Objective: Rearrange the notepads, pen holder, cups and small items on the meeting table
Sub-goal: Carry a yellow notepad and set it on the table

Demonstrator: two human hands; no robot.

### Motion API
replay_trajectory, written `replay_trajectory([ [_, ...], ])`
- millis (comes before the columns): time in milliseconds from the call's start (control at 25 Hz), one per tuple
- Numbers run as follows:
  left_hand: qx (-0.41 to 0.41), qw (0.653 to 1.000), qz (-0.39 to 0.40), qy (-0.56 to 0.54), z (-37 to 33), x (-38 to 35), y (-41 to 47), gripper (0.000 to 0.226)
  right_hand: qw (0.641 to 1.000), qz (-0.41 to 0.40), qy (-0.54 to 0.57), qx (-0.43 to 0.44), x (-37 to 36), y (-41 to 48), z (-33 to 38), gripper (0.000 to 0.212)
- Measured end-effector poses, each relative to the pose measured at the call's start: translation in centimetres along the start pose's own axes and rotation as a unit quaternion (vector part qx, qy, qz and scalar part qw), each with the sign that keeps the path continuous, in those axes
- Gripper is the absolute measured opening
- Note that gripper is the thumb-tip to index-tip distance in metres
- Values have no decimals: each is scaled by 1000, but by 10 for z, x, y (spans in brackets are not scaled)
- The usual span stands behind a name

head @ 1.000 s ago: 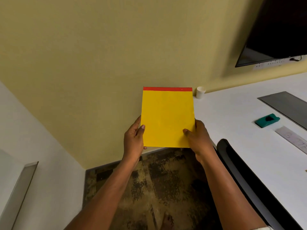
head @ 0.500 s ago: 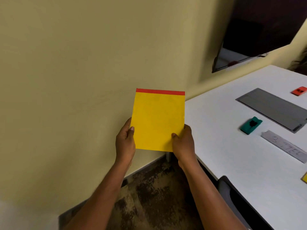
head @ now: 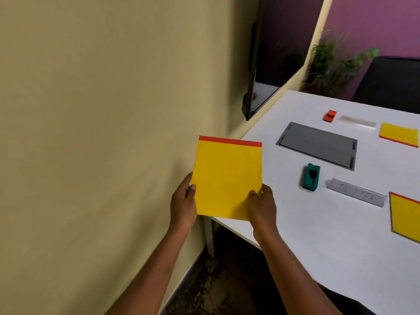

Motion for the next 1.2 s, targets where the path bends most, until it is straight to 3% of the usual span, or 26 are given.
replay_trajectory([
  [160,30,996,79,25,16,-27,47,38,996,-74,16,-48,-1,31,-13,30],
  [400,82,984,149,62,45,-76,108,40,988,-122,24,-95,1,98,-30,35],
  [680,126,969,148,155,71,-143,193,38,983,-123,39,-131,-6,205,-44,34],
  [840,146,963,136,179,81,-178,235,22,981,-133,49,-135,-7,259,-47,30],
  [960,148,954,147,215,84,-194,258,37,977,-153,59,-139,-15,283,-54,30],
  [1200,147,938,152,274,101,-204,313,37,965,-195,67,-162,-42,326,-73,22],
])
Point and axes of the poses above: each hand's wrist, its own y-axis towards the middle knuckle, its own x-axis out of the back of the hand, z = x × y, the point moved 8 cm from there along y, towards the middle knuckle, and after that the axes turned 1 degree about -y, right-handed, at the moved point
